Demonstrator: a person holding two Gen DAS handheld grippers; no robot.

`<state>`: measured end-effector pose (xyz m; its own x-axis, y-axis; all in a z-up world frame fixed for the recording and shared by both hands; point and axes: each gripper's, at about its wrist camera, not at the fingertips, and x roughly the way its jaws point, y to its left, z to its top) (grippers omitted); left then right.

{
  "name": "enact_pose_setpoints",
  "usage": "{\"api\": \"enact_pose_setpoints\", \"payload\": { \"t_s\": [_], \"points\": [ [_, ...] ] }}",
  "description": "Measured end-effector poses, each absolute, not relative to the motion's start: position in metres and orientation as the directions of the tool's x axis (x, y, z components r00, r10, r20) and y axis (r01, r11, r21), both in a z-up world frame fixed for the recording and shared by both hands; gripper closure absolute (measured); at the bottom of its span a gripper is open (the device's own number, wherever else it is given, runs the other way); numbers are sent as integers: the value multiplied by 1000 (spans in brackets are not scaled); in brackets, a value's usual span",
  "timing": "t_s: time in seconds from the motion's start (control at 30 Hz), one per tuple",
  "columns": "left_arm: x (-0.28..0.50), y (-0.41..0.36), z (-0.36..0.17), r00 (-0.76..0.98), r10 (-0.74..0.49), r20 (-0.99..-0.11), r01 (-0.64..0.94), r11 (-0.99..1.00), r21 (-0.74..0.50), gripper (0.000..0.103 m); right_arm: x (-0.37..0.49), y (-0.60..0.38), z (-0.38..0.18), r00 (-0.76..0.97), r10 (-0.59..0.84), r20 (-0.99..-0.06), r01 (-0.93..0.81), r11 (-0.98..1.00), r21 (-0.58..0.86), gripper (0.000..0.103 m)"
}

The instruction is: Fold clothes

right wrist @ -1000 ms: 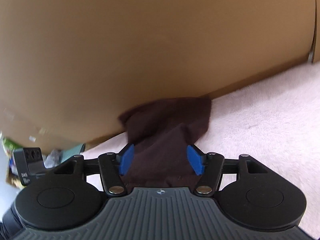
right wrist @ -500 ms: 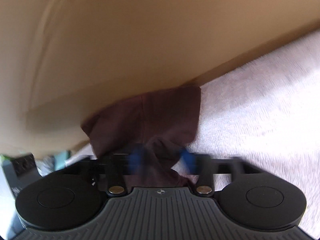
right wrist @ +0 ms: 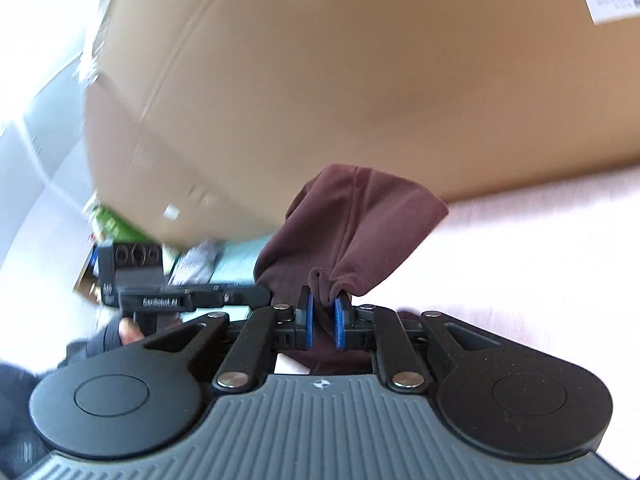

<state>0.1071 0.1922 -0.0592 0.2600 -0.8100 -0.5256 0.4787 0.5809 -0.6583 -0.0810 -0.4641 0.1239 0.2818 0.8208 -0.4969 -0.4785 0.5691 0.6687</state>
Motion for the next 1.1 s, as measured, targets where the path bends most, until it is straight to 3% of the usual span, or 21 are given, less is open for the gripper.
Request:
{"api": "enact_pose_setpoints", "payload": {
  "t_s": [0.3, 0.43, 0.47, 0.53, 0.57, 0.6, 0.63, 0.83, 0.93, 1.0, 1.1],
  "points": [
    [37, 170, -158, 54, -671, -740, 455, 676, -579, 100, -163, -459, 45, 153, 707, -690, -394, 684, 614, 91],
    [34, 183, -159, 75, -680, -729, 428, 683, -593, 98, -172, -456, 25, 180, 652, -737, -418, 729, 542, 90],
    [33, 187, -155, 83, -678, -730, 436, 684, -585, 92, -174, -457, 25, 188, 645, -741, -426, 733, 531, 89],
    [28, 196, -147, 97, -662, -743, 454, 694, -559, 64, -177, -459, 26, 204, 632, -748, -440, 741, 507, 84],
    [25, 199, -142, 108, -653, -750, 459, 702, -545, 48, -179, -460, 31, 202, 620, -758, -452, 746, 489, 71],
    [23, 203, -136, 120, -644, -756, 464, 709, -530, 47, -184, -457, 46, 201, 603, -772, -463, 753, 467, 60],
    [25, 209, -132, 142, -641, -754, 458, 718, -524, 47, -189, -457, 52, 202, 588, -783, -475, 758, 446, 58],
    [65, 230, -109, 333, -652, -681, 334, 757, -561, 37, -192, -476, 73, 309, 484, -819, -462, 829, 315, 59],
    [92, 223, -114, 383, -637, -670, 281, 771, -572, 35, -182, -495, 84, 451, 502, -738, -356, 860, 367, 56],
    [108, 213, -123, 370, -633, -681, 237, 772, -589, 35, -172, -499, 85, 519, 513, -684, -271, 858, 437, 48],
    [116, 196, -126, 349, -645, -680, 242, 763, -600, 35, -154, -489, 61, 478, 529, -702, -161, 838, 522, 48]
  ]
}}
